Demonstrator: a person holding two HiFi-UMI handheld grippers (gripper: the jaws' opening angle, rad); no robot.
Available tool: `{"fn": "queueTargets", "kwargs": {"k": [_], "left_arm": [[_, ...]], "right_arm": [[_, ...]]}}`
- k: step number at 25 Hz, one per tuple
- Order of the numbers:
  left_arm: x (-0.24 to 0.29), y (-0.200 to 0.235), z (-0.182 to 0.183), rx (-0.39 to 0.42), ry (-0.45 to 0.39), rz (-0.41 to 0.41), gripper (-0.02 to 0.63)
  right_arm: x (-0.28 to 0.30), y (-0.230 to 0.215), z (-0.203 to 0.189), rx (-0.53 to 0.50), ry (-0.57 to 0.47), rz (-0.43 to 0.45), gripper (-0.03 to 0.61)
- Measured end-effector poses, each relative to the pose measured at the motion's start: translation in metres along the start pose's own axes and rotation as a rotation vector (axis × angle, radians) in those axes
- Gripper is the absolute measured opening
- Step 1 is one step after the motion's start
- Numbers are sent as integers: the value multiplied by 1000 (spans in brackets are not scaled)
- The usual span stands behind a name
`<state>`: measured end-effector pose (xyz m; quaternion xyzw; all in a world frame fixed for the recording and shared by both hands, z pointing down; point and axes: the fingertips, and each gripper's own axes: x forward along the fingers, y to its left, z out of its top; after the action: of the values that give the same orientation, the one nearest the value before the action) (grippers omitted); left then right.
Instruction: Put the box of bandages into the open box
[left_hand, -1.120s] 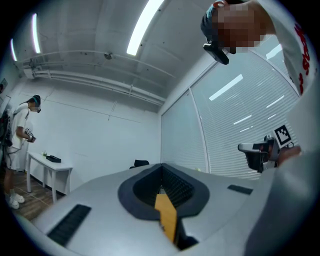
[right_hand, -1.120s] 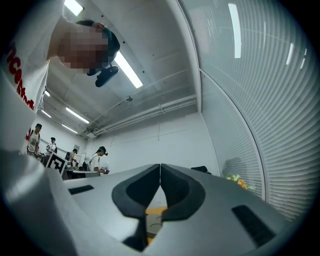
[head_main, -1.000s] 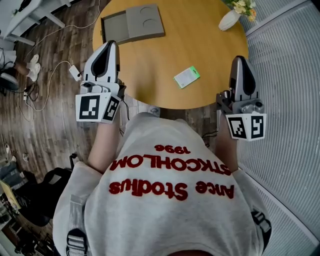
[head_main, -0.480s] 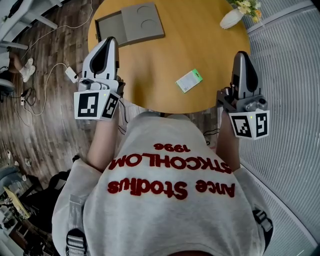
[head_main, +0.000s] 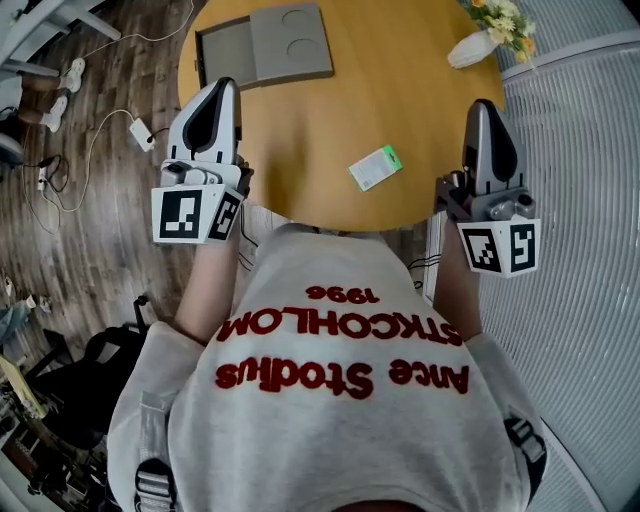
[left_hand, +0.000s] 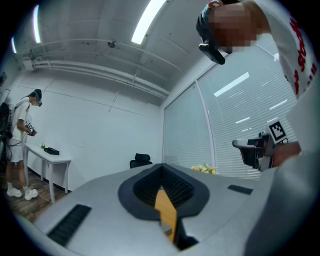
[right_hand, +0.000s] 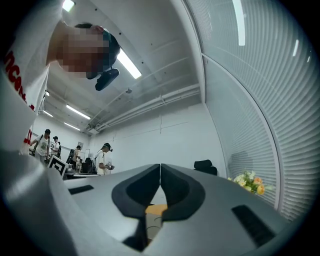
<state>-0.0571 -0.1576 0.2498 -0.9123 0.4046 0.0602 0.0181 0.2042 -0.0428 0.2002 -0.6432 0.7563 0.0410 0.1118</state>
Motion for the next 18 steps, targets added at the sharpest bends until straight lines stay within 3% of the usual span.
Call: {"fn": "queueTargets", "kwargs": {"k": [9,12,18], "left_arm": [[-7,10,-5,14,-7,66,6],[-5,13,-10,19,-3,80,6],[-8,17,-26,40,32,103,6]], "right_arm": [[-1,-8,-18,32,27,52,6],[4,-1,-33,99,71,150,8],[5,30,-82,108,198,343,8]]}}
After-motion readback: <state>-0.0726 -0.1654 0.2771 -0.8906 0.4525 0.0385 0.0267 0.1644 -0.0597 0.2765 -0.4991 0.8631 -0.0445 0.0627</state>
